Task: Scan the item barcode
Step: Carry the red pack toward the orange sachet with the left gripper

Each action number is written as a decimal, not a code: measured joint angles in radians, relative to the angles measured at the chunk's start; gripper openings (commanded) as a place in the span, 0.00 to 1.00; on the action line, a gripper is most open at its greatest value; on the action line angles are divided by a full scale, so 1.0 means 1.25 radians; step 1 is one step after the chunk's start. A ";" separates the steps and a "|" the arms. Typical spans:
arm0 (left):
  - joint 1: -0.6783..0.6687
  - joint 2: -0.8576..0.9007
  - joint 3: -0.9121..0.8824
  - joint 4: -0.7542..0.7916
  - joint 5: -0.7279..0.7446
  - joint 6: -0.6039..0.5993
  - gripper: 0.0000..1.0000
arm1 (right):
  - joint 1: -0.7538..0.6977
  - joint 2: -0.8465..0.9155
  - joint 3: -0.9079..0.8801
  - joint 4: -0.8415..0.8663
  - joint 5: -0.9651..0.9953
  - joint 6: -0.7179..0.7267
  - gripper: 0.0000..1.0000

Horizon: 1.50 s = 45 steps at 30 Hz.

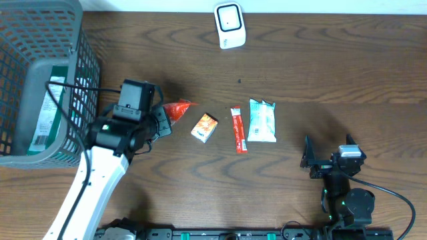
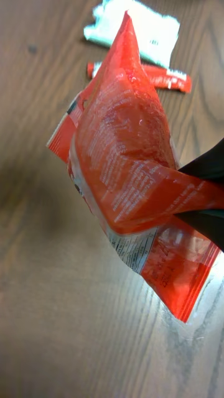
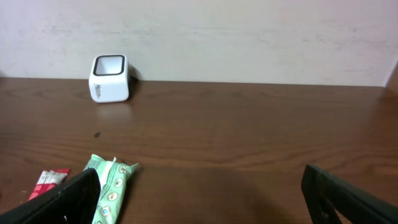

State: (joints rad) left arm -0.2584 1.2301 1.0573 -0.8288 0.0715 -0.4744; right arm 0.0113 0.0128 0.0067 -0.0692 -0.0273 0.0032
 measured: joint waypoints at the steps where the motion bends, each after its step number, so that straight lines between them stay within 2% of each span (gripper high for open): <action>1: 0.000 0.012 -0.003 0.000 -0.003 -0.001 0.08 | 0.000 0.000 0.000 0.000 0.000 0.000 0.99; 21: 0.000 0.211 -0.004 0.062 -0.018 -0.007 0.08 | 0.000 0.000 0.000 0.000 0.000 0.000 0.99; 45: 0.000 0.224 -0.004 0.098 -0.042 -0.013 0.08 | 0.000 0.000 0.000 0.000 0.000 0.000 0.99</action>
State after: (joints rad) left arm -0.2584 1.5097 1.0527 -0.7059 0.0189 -0.4904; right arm 0.0113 0.0128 0.0067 -0.0692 -0.0273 0.0032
